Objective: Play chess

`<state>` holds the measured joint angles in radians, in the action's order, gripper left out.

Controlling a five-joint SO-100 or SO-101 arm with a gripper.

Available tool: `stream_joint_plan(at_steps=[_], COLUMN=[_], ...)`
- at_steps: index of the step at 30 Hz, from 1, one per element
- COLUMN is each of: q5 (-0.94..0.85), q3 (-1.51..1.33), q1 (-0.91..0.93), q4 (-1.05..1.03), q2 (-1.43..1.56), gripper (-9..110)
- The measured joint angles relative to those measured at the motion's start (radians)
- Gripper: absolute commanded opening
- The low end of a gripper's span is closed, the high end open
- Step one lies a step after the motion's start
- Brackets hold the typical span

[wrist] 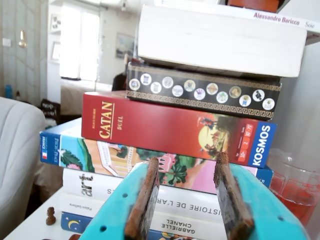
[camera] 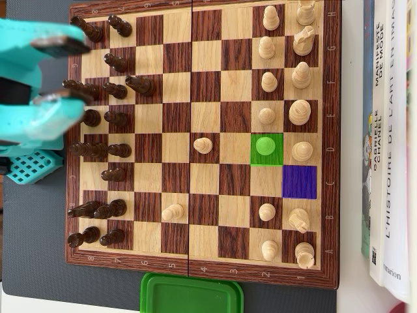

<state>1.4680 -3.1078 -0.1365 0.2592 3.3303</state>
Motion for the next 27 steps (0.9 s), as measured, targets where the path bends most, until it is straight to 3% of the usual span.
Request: stream_joint_plan(at_steps=[27], q5=[0.003], q3=[-0.032], q1=[0.006], q4=[1.270], q2=[0.025], gripper=[17])
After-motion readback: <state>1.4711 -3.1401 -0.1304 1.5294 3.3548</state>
